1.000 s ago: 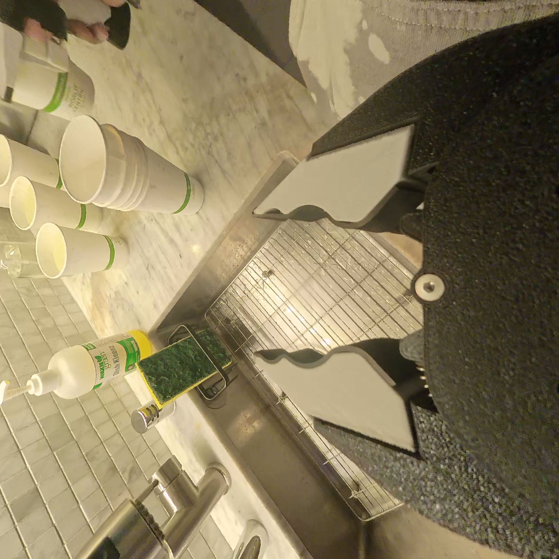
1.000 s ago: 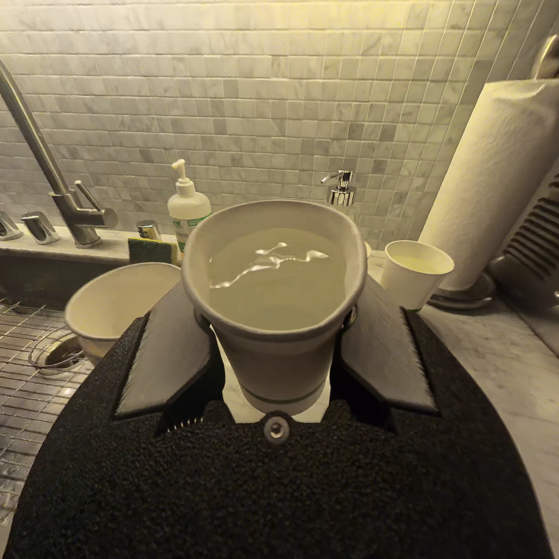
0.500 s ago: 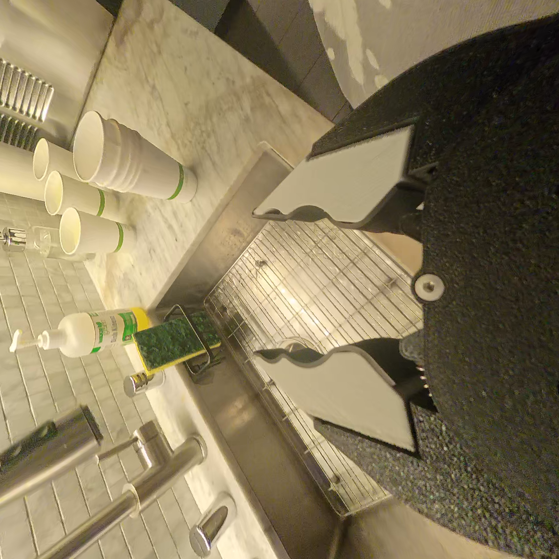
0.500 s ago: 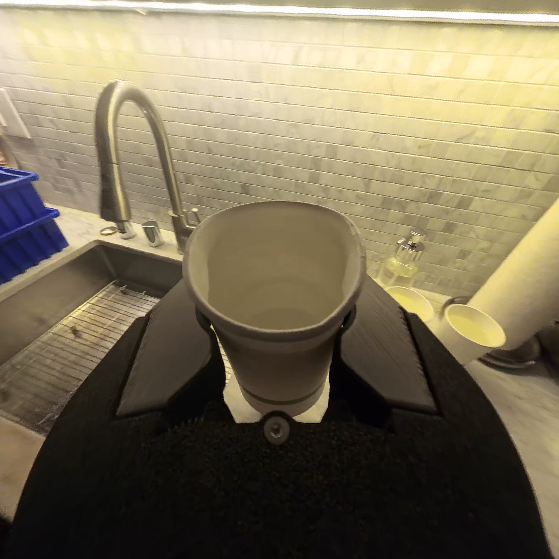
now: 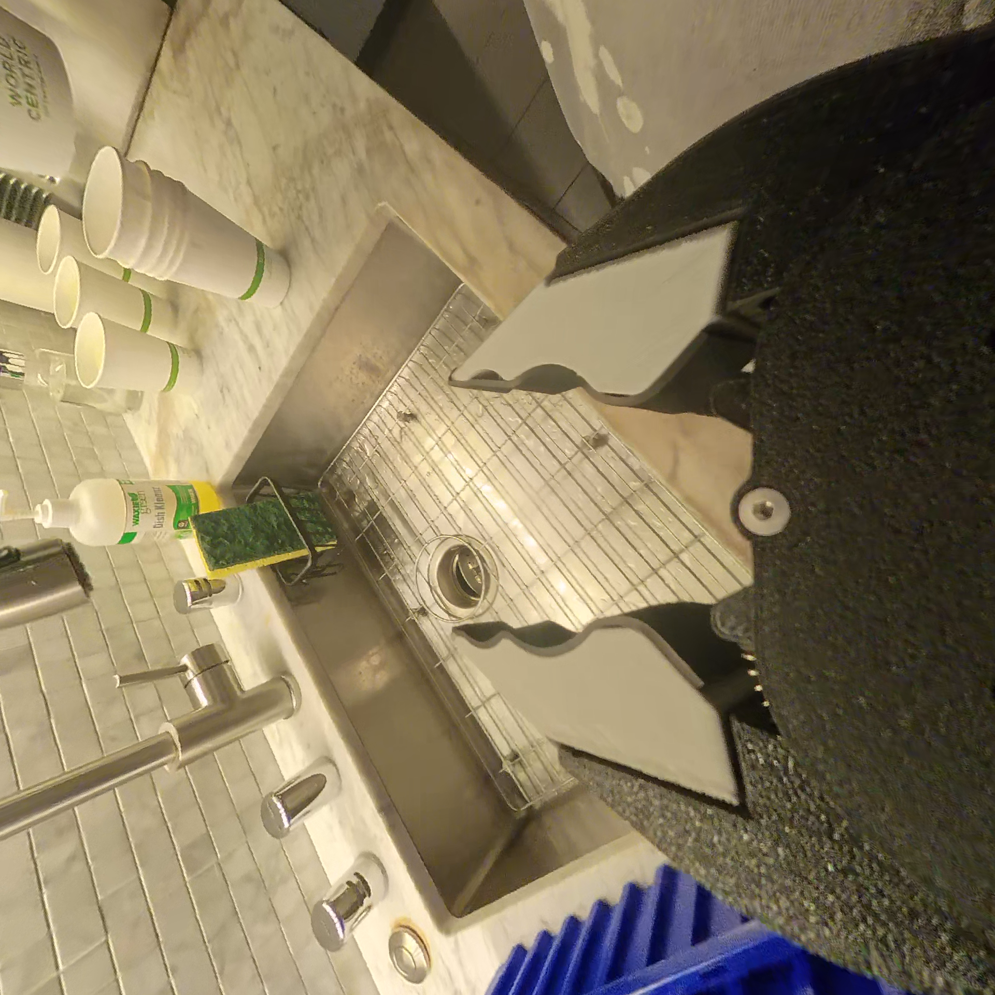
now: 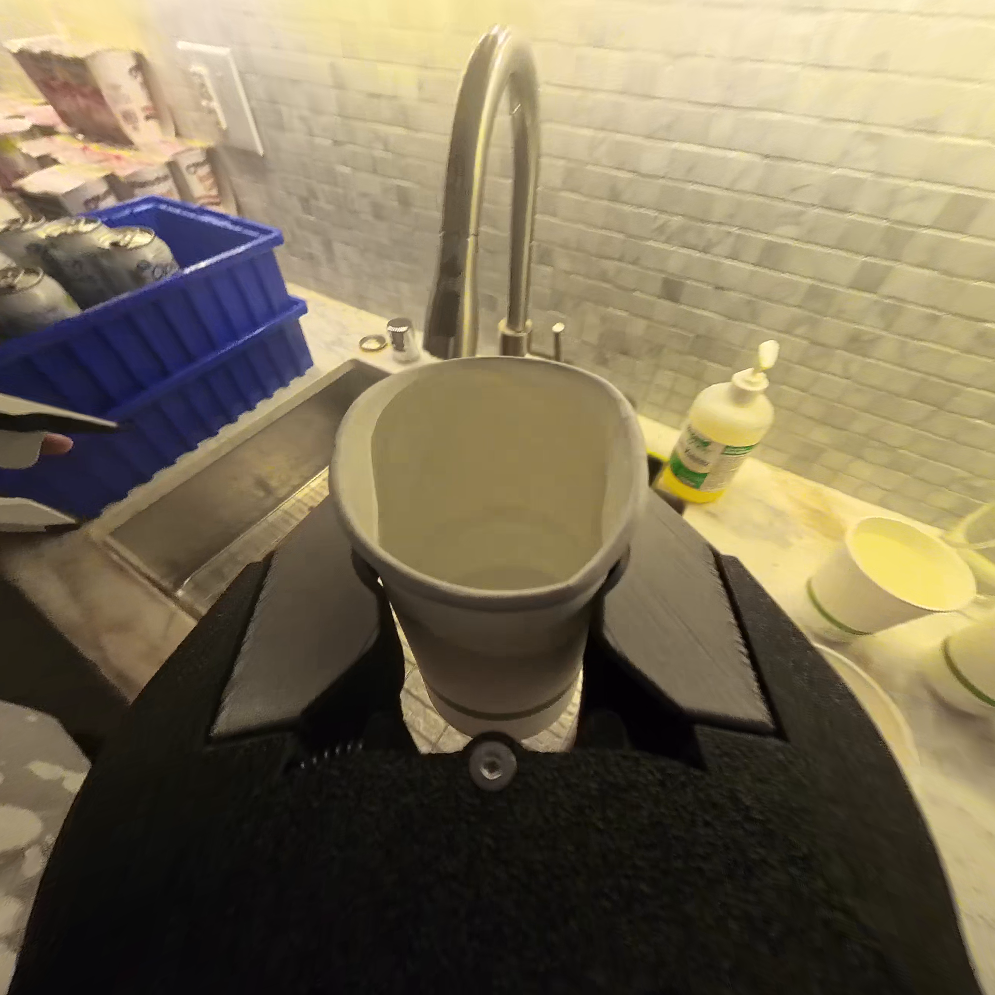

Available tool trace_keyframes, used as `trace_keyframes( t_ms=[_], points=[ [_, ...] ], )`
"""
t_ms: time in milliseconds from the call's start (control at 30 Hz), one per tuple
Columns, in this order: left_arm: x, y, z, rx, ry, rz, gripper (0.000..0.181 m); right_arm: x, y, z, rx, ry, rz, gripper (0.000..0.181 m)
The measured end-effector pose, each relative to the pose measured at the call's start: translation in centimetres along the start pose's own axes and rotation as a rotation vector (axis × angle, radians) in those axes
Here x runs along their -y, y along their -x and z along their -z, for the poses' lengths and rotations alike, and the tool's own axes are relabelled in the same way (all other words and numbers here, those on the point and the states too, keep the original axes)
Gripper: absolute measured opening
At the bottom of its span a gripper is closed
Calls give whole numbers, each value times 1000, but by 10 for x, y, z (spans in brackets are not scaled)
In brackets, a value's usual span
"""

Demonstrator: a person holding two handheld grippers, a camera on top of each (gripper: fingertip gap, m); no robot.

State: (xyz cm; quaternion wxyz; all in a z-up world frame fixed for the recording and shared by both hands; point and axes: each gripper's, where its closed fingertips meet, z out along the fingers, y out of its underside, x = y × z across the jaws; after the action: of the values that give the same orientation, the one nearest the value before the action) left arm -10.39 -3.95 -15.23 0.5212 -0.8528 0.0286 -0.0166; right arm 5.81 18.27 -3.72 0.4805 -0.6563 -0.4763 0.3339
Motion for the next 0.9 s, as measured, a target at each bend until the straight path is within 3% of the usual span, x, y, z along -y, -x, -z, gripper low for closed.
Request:
trace_keyframes(
  t_ms=[367, 633, 900],
  points=[
    [-26, 8, 29, -43, -2, 7, 86, -56, 62, -35, 101, 269, 57, 77],
    [-34, 12, 40, -53, -20, 24, 86, -78, 73, -40, 118, 415, 110, 77],
    [-42, 17, 48, -52, -22, 37, 85, -75, 70, -41, 120, 531, 206, 77]
  ],
)
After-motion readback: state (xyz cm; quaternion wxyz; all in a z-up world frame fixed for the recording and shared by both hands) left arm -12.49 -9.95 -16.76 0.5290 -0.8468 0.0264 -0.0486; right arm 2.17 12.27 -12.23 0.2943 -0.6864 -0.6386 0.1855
